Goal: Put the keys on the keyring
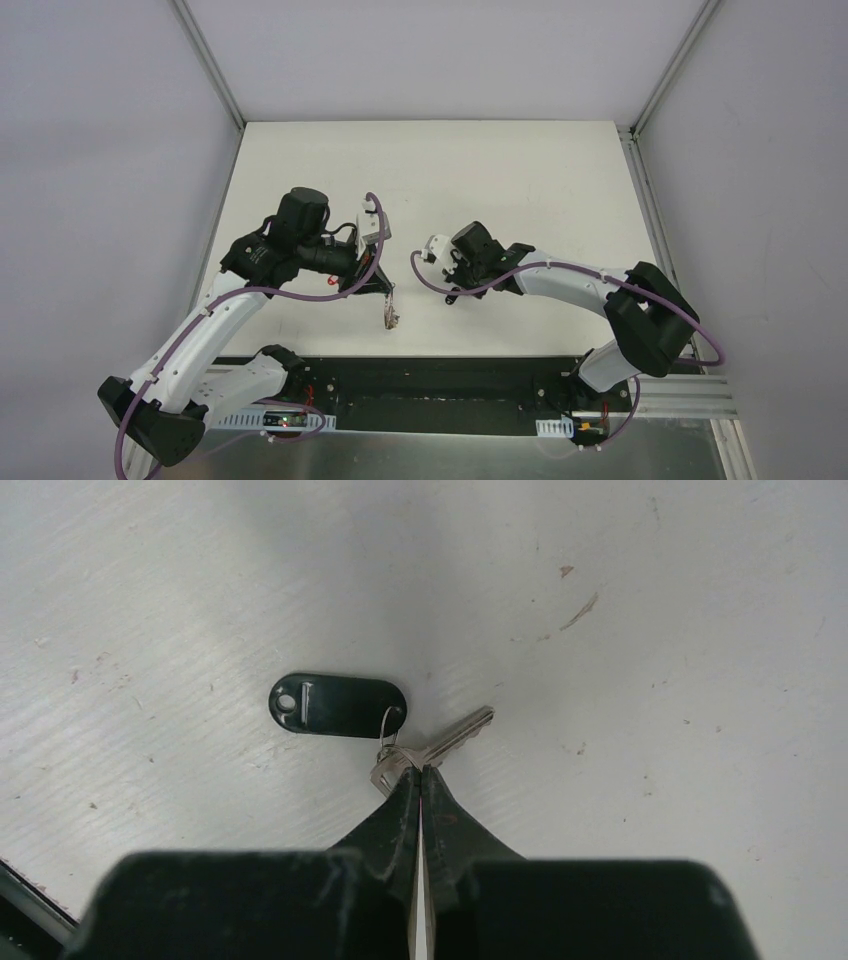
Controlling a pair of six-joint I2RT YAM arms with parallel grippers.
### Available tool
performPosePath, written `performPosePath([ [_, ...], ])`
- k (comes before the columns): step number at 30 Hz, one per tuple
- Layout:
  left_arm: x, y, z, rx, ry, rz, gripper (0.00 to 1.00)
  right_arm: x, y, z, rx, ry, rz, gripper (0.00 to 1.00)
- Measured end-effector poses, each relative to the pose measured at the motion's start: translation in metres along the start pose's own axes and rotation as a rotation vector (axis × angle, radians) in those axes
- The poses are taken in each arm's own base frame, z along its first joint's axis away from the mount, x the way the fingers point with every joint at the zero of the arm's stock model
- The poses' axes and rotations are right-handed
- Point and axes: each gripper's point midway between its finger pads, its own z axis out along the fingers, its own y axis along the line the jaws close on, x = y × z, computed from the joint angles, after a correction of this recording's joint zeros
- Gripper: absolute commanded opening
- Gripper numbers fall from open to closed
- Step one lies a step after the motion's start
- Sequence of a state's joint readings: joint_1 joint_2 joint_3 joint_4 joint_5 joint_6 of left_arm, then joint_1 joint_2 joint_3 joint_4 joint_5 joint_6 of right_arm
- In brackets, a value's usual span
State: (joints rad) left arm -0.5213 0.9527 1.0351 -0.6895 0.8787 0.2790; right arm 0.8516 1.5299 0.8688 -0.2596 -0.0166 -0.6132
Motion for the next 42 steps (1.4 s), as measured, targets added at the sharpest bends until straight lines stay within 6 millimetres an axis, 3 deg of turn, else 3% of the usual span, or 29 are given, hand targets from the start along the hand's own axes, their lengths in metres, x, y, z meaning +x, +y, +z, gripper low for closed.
performPosePath([
  [20,0.001,0.0,0.0,-0.002,0.004,-0.001,0.0,0.003,0.019,-0.001,-0.095,0.006,0.043,0.13],
  [42,0.002,0.003,-0.002,-0.023,0.009,0.022,0.0,0.0,0.029,-0.002,-0.149,-0.009,0.051,0.16],
])
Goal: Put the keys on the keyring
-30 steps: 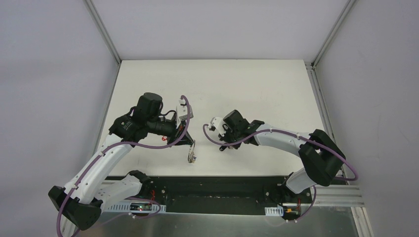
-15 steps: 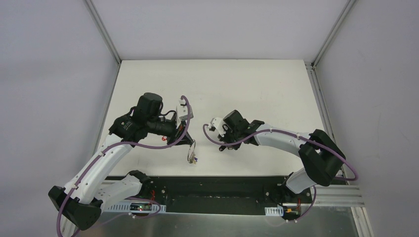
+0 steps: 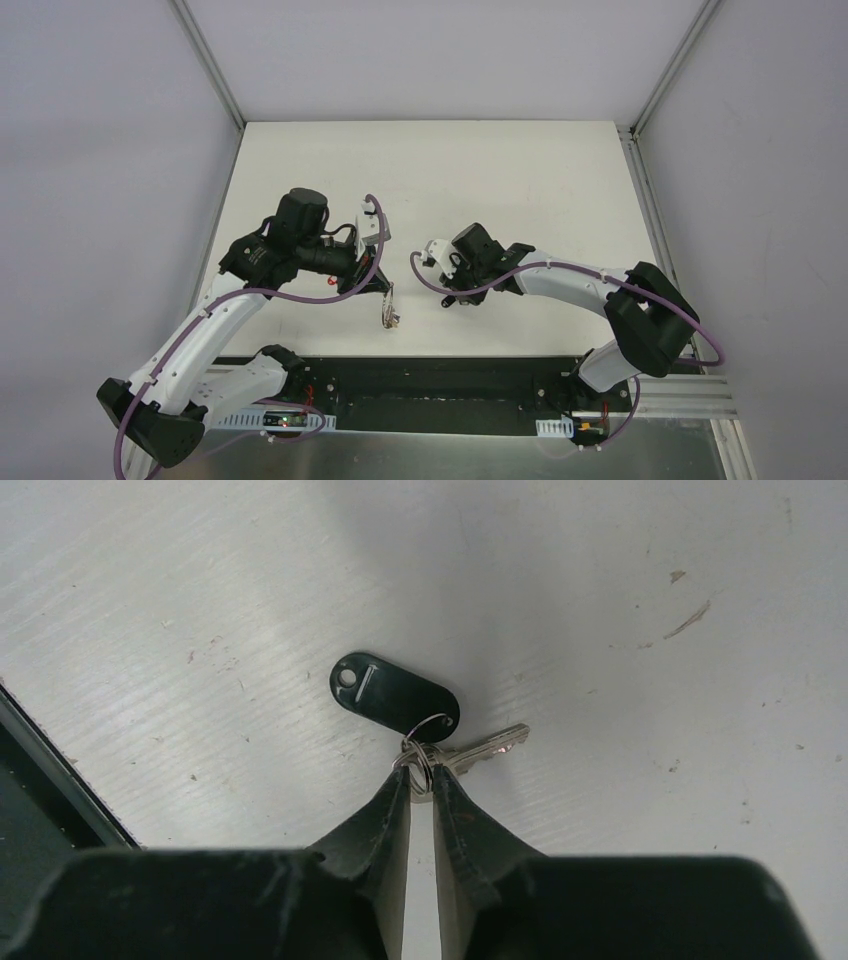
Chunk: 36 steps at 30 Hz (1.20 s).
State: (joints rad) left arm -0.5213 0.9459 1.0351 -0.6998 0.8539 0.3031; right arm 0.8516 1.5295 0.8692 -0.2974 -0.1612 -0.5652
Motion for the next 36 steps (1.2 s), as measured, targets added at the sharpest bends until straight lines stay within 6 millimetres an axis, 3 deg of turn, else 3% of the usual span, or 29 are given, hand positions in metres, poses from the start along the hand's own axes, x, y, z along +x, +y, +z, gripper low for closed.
performPosePath([
  [36,0.002,-0.003,-0.003,-0.001,0.002,0.001,0.0,0.003,0.011,0.002,-0.061,0.009,0.0,0.17],
])
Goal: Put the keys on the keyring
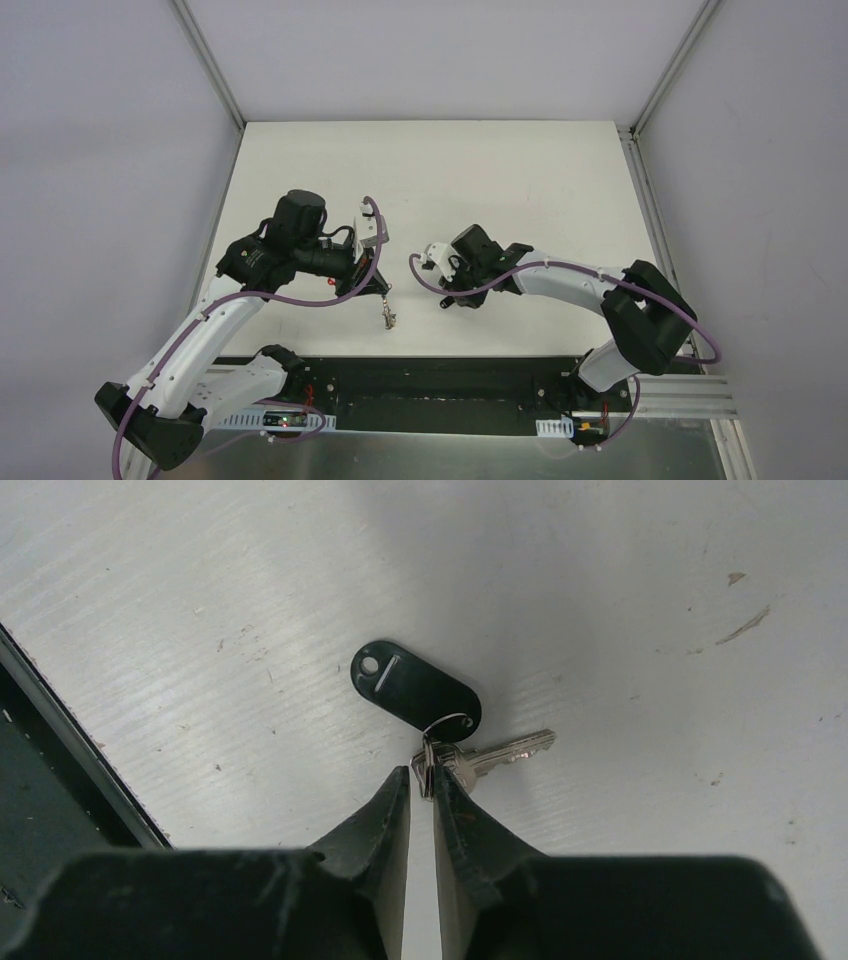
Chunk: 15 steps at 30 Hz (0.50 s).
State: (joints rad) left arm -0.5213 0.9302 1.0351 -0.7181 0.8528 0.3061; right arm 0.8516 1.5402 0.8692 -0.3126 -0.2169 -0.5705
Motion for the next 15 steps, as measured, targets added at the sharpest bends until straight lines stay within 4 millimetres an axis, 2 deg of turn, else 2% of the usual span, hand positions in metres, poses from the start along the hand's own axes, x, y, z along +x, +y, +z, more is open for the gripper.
performPosePath([
  [15,0.0002,-0.0003,-0.0002,0.0,0.001,0.0,0.0,0.0078,0.0002,0.0059,-0.007,0.034,0.002,0.17],
])
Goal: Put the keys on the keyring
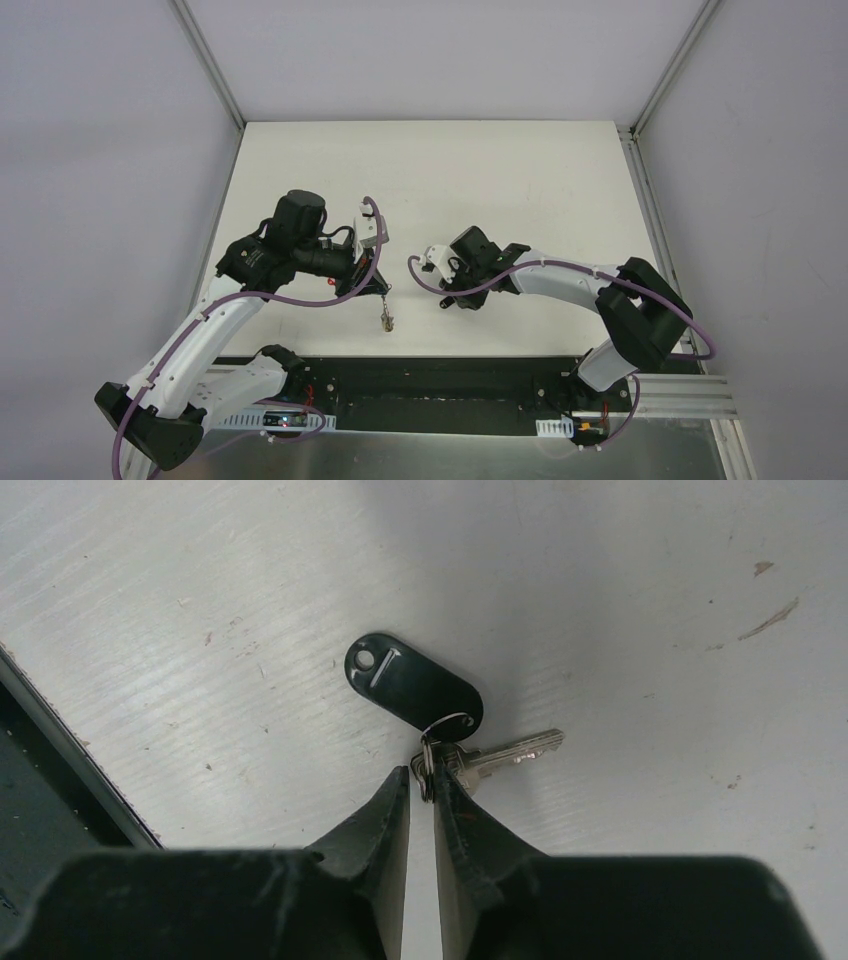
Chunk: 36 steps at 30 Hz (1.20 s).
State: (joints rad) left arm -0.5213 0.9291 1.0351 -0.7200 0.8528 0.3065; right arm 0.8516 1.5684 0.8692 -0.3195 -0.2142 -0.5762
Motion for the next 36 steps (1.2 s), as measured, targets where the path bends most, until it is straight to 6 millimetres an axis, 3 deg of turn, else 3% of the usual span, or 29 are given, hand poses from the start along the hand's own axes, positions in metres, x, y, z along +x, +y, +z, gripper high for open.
performPosePath([
  [36,0.0006,0.0005,-0.0001,0.001,0.002,0.015,0.0,-0.0011,-0.0011,-0.0004,0.002,-0.004,0.002,0.17],
])
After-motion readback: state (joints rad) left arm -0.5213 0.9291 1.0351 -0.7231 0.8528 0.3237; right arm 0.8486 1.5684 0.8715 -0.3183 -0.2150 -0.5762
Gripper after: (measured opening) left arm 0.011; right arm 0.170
